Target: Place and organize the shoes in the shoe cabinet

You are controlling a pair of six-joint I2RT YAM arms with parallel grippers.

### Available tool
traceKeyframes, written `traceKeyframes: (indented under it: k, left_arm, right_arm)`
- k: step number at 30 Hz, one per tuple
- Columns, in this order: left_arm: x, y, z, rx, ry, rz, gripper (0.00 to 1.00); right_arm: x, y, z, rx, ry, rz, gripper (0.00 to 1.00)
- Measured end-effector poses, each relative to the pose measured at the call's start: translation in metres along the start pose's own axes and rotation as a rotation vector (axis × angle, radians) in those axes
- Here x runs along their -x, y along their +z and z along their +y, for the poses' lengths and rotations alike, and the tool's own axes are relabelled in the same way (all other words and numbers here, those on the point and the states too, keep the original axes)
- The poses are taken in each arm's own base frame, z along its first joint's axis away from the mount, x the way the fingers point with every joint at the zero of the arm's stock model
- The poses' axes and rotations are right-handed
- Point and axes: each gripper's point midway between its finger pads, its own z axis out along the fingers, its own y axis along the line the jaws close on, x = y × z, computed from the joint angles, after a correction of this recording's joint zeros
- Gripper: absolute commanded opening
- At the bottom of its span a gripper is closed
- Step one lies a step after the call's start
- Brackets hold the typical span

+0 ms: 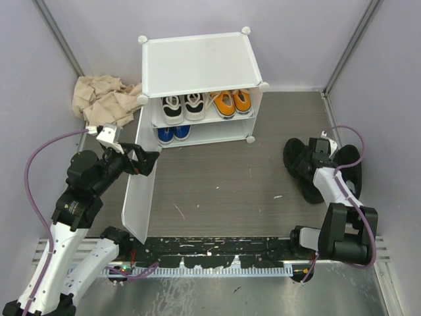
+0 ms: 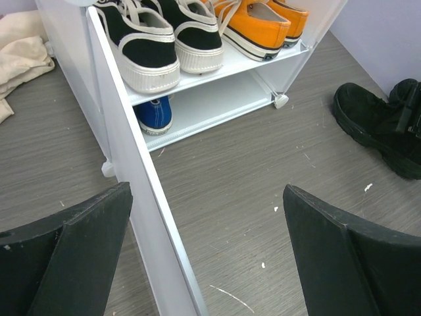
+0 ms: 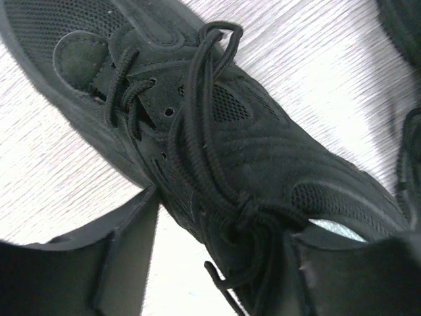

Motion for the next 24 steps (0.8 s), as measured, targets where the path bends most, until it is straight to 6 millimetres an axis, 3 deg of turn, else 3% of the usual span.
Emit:
traceKeyframes:
  k: [4,9,12,18,21,24]
  left_arm:
    - [0.000,0.000,0.001,0.004,0.000,0.000,0.98]
    - [0.000,0.000,0.001,0.009,0.000,0.002,0.98]
    - [0.000,0.002,0.003,0.015,0.000,0.006,0.98]
    - [0.000,0.003,0.004,0.024,0.001,0.006,0.98]
    - [0.000,0.003,0.004,0.024,0.001,0.006,0.98]
    - [0.000,0.003,0.004,0.026,0.001,0.006,0.98]
  right_arm:
    - [-0.008,-0.008,0.010,0.080,0.027,0.008,0.03]
    - [-0.022,-0.029,0.032,0.238,0.051,0.019,0.01]
    - [-0.048,-0.052,0.050,0.324,0.010,0.067,0.01]
    - [-0.096,-0.122,0.109,0.576,-0.132,0.112,0.01]
    - [-0.120,-0.143,0.132,0.647,-0.190,0.158,0.01]
    - [-0.143,-0.149,0.151,0.659,-0.241,0.206,0.02]
